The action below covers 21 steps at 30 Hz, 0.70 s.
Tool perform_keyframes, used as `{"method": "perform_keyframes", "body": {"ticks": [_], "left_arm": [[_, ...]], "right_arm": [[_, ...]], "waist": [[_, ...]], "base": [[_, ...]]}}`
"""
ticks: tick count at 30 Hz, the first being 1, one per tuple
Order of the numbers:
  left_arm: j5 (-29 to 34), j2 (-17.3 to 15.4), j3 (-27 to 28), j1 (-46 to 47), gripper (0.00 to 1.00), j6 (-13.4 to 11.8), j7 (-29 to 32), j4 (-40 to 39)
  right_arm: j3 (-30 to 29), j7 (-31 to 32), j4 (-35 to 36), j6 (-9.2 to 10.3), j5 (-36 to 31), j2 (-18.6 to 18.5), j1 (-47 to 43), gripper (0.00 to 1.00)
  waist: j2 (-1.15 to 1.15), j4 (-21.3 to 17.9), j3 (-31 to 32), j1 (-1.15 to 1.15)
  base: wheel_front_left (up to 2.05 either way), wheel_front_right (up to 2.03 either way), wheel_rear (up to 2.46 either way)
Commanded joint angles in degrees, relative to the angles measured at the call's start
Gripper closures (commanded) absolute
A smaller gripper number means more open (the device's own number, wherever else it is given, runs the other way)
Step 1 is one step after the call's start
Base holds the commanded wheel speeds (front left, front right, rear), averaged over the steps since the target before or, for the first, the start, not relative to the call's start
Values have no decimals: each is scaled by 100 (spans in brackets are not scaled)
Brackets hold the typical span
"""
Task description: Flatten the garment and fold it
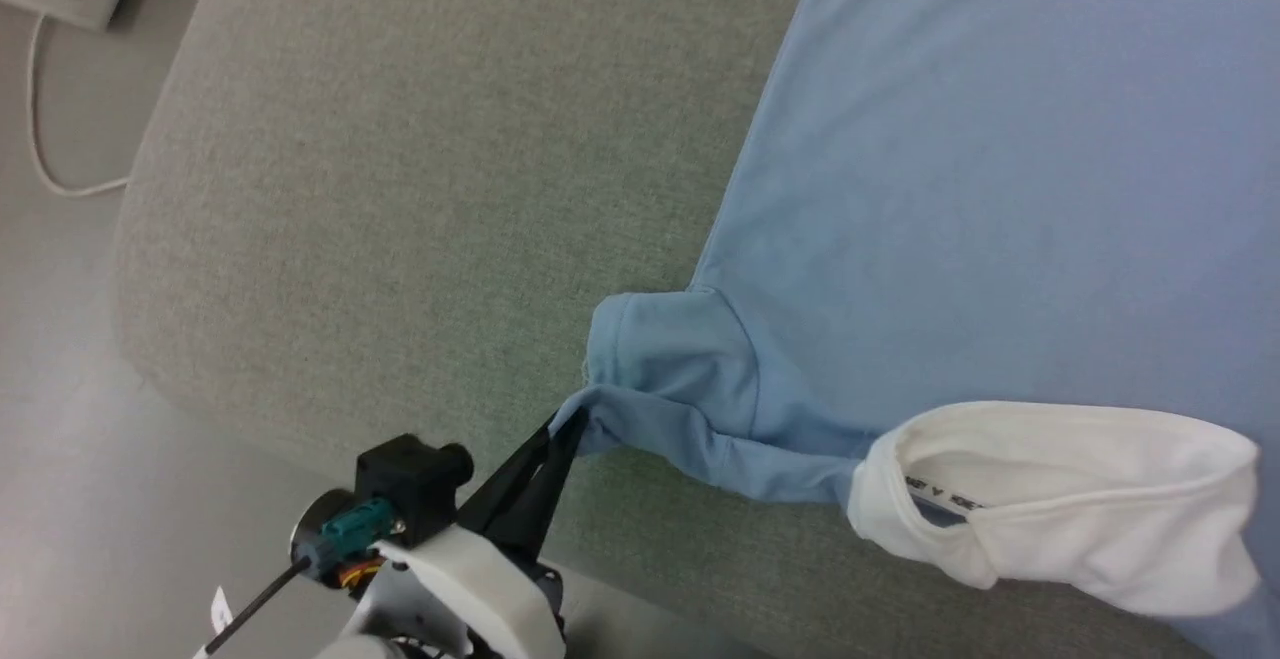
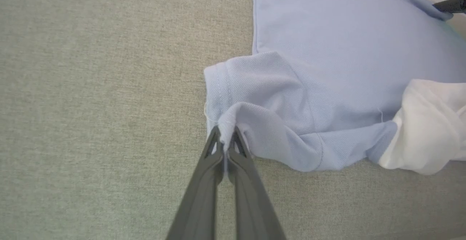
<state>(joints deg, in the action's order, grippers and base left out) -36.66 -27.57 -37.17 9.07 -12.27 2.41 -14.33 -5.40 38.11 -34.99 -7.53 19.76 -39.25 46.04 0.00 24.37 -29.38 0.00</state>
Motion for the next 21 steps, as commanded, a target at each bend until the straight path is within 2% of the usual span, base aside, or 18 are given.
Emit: {"method": "perform_keyframes", "body": {"ticks": [1,7,13,18,21], "left_arm": [[-72,-70,83,-140,100,-70,-60,36],[-277,-204,365,-483,100,-255,-205,81],[-438,-298,598,-764,100,-384,-358,130],[-515,-334,757,-926,100,-464,-518,175],[-549,-310,816,-969,100,-480,-618,201]], "right_arm": [[-7,37,-265,4,214,212,-677,100],[46,-21,250,4,635,237,-1653,100],[-241,246,1319,4,880,228,-2854,100],[-728,919,2539,4,879,588,-3984,100],[-1059,1421,3287,4,818,969,-4686,100]], "waist": [[0,-853,1050,0],[0,-1428,1701,0],[0,-1818,2095,0],[0,-2044,2236,0],[0,-2112,2279,0]], "base": [[0,0,0],[0,0,0],[0,0,0],[0,0,0],[0,0,0]]}}
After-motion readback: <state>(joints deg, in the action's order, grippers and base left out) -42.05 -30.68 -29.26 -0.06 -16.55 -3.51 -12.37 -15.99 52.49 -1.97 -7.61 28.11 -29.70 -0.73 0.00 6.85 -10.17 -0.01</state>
